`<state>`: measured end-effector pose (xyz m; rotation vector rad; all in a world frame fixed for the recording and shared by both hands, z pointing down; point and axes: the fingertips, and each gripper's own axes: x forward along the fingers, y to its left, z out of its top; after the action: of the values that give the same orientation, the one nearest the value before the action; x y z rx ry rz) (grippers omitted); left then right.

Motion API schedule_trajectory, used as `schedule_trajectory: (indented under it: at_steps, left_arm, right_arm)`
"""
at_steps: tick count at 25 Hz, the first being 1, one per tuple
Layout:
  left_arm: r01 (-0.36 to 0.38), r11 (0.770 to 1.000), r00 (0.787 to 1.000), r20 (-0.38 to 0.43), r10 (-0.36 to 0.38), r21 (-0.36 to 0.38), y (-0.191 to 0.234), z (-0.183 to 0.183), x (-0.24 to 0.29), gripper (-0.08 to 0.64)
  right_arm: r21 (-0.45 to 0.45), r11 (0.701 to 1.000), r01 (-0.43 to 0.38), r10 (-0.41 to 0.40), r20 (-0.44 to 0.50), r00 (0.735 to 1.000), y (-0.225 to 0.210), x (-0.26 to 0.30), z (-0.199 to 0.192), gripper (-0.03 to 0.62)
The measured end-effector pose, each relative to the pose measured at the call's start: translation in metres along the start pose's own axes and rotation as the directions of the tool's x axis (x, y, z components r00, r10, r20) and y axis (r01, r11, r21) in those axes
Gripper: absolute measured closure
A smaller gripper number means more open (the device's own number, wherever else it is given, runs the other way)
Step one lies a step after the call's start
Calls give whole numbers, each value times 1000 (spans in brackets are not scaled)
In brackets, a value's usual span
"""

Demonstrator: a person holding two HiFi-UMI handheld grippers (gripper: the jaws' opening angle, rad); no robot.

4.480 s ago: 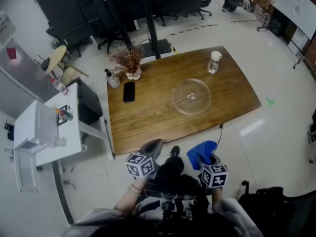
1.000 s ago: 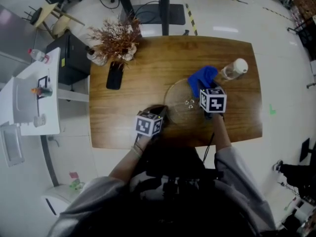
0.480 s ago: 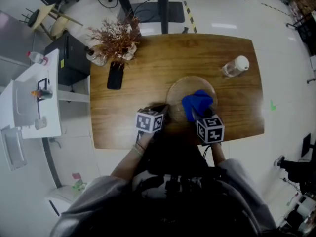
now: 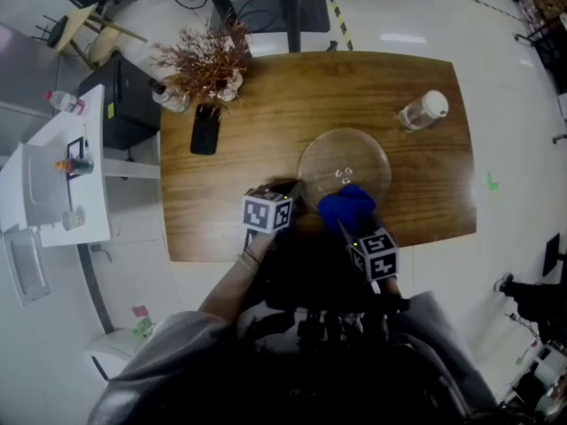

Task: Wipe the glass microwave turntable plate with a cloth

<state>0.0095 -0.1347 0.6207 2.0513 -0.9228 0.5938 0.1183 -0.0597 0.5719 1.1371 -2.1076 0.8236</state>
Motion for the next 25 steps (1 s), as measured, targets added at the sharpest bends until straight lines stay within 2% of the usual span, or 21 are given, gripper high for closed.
schedule_trajectory:
  at_steps: [3, 6, 10, 14, 19, 25]
  left_arm:
    - [-5, 1000, 1000, -1, 5, 2, 0, 0, 0, 565]
    - [-9, 1000, 1000, 1, 9, 7, 0, 0, 1, 565]
    - [-11, 1000, 1000, 3, 11, 10, 0, -1, 2, 565]
    - [-14, 1000, 1000, 3, 14, 13, 1, -1, 1, 565]
    - [-16, 1000, 1000, 6, 16, 13, 0, -1, 0, 565]
    - [-16, 1000, 1000, 7, 16, -2, 3, 0, 2, 565]
  right_arm:
    - [-15, 1000, 19, -18, 38, 999, -15, -1, 23, 440]
    - [-38, 995, 90, -87, 85, 993, -49, 5, 50, 440]
    - [-81, 974, 214, -202, 129, 971, -103, 15, 90, 442]
    - [-51, 956, 288, -274, 180, 945, -141, 24, 127, 440]
    - [-32, 942, 334, -326, 148, 934, -164, 40, 120, 442]
    - [-10, 957, 289, -284, 143, 948, -134, 27, 90, 442]
